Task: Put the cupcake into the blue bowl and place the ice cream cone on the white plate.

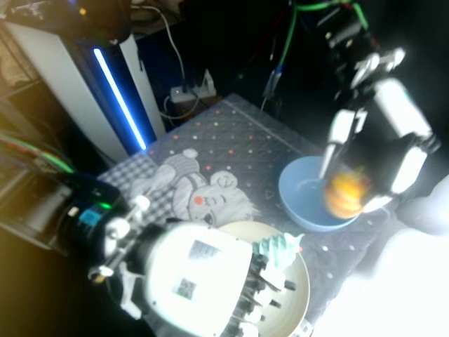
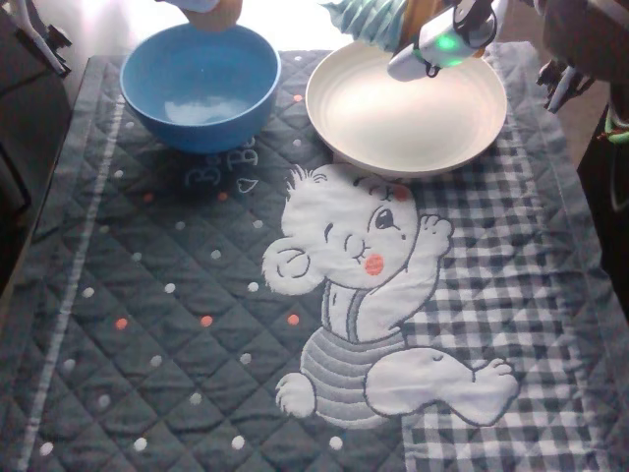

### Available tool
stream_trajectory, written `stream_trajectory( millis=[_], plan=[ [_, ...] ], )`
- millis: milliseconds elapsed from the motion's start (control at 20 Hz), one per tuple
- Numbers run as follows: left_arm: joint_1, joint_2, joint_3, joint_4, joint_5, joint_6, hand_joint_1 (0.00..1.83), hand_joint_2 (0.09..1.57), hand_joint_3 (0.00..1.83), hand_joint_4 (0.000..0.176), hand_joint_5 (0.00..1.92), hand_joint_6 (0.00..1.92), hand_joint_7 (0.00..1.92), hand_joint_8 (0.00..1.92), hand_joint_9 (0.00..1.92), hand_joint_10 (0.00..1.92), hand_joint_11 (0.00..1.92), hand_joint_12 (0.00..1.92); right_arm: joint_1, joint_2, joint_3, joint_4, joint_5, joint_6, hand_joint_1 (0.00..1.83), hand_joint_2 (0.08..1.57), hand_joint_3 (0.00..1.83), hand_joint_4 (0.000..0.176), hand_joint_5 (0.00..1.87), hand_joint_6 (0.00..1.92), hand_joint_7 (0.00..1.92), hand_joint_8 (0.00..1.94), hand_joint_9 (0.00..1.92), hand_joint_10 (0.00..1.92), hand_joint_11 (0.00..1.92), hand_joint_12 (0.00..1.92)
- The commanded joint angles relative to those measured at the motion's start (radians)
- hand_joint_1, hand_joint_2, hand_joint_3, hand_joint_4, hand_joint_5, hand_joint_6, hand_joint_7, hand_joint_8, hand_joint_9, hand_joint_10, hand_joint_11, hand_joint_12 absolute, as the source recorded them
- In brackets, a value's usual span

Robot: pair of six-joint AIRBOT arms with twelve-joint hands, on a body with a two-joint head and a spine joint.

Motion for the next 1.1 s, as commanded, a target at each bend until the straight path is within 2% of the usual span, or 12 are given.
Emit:
stream_trajectory(
  millis=[0, 150, 200, 250, 300, 350, 400, 500, 600, 700, 1000, 1050],
  plan=[
    [-0.019, -0.002, -0.002, -0.015, -0.123, -0.025, 1.39, 1.06, 0.0, 0.0, 1.0, 0.82, 1.08, 0.77, 1.07, 1.0, 0.91, 0.99, 0.018, 0.003, 0.0, 0.011, 0.123, 0.002, 1.17, 1.08, 0.0, 0.0, 1.06, 0.83, 1.3, 0.39, 1.23, 0.95, 1.08, 1.45],
    [-0.028, 0.015, -0.024, 0.029, -0.144, -0.047, 1.39, 1.06, 0.0, 0.0, 0.99, 0.84, 1.11, 0.67, 1.08, 1.02, 0.97, 1.06, 0.018, 0.006, 0.0, 0.012, 0.123, 0.002, 1.18, 1.07, 0.0, 0.0, 1.08, 0.81, 1.32, 0.38, 1.23, 0.96, 1.07, 1.49],
    [-0.031, 0.023, -0.035, 0.043, -0.145, -0.051, 1.28, 1.06, 0.0, 0.0, 1.04, 0.84, 1.16, 0.69, 1.17, 0.7, 1.03, 1.17, 0.018, 0.007, 0.0, 0.012, 0.123, 0.002, 1.18, 1.07, 0.0, 0.0, 1.08, 0.81, 1.33, 0.39, 1.24, 0.97, 1.09, 1.49],
    [-0.033, 0.032, -0.047, 0.055, -0.151, -0.053, 1.29, 1.05, 0.0, 0.0, 1.1, 0.6, 1.17, 0.84, 1.23, 0.57, 1.02, 1.25, 0.018, 0.008, -0.001, 0.012, 0.123, 0.002, 1.17, 1.07, 0.0, 0.0, 1.08, 0.81, 1.32, 0.39, 1.23, 0.97, 1.08, 1.48],
    [-0.034, 0.039, -0.055, 0.069, -0.157, -0.061, 1.29, 1.05, 0.0, 0.0, 1.09, 0.59, 1.16, 0.89, 1.26, 0.46, 1.02, 1.23, 0.018, 0.009, -0.001, 0.012, 0.123, 0.002, 1.17, 1.07, 0.0, 0.0, 1.07, 0.82, 1.32, 0.38, 1.21, 0.96, 1.05, 1.48],
    [-0.036, 0.044, -0.063, 0.096, -0.161, -0.076, 1.39, 1.02, 0.0, 0.0, 1.1, 0.58, 1.21, 0.67, 1.23, 0.71, 0.98, 1.07, 0.018, 0.011, -0.003, 0.012, 0.123, 0.002, 1.17, 1.08, 0.0, 0.0, 1.06, 0.84, 1.3, 0.36, 1.21, 0.94, 1.06, 1.43],
    [-0.038, 0.049, -0.073, 0.118, -0.165, -0.084, 1.4, 1.01, 0.0, 0.0, 1.12, 0.54, 1.22, 0.61, 1.21, 0.79, 0.98, 1.03, 0.017, 0.013, -0.005, 0.012, 0.123, 0.002, 1.17, 1.08, 0.0, 0.0, 1.05, 0.85, 1.3, 0.34, 1.21, 0.91, 1.07, 1.4],
    [-0.038, 0.058, -0.088, 0.137, -0.169, -0.086, 1.4, 1.04, 0.0, 0.0, 1.05, 0.67, 1.15, 0.7, 1.12, 0.92, 0.97, 1.04, 0.017, 0.019, -0.011, 0.011, 0.123, 0.002, 1.17, 1.08, 0.0, 0.0, 1.06, 0.84, 1.33, 0.28, 1.24, 0.82, 1.07, 1.36],
    [-0.039, 0.083, -0.116, 0.173, -0.166, -0.096, 1.41, 1.02, 0.0, 0.0, 1.15, 0.45, 1.23, 0.58, 1.16, 0.92, 0.94, 1.16, 0.016, 0.029, -0.024, 0.011, 0.125, 0.001, 1.18, 1.07, 0.0, 0.0, 1.07, 0.81, 1.35, 0.29, 1.24, 0.9, 1.08, 1.42],
    [-0.036, 0.096, -0.127, 0.207, -0.163, -0.118, 1.4, 1.05, 0.0, 0.0, 1.05, 0.69, 1.15, 0.69, 1.08, 0.99, 0.88, 1.09, 0.013, 0.038, -0.033, 0.011, 0.128, 0.001, 1.18, 1.07, 0.0, 0.0, 1.07, 0.82, 1.35, 0.35, 1.22, 1.01, 1.08, 1.5],
    [-0.011, 0.127, -0.155, 0.214, -0.164, -0.123, 1.39, 1.06, 0.0, 0.0, 1.02, 0.73, 1.09, 0.78, 1.05, 1.05, 0.92, 1.11, 0.003, 0.071, -0.065, 0.011, 0.148, -0.002, 1.17, 1.08, 0.0, 0.0, 1.05, 0.86, 1.31, 0.2, 1.24, 0.79, 1.07, 1.41],
    [-0.007, 0.133, -0.161, 0.216, -0.164, -0.123, 1.39, 1.06, 0.0, 0.0, 1.02, 0.73, 1.08, 0.79, 1.06, 1.04, 0.92, 1.12, 0.002, 0.079, -0.073, 0.011, 0.155, -0.003, 1.17, 1.07, 0.0, 0.0, 1.07, 0.83, 1.33, 0.24, 1.2, 0.95, 1.06, 1.52]
  ],
)
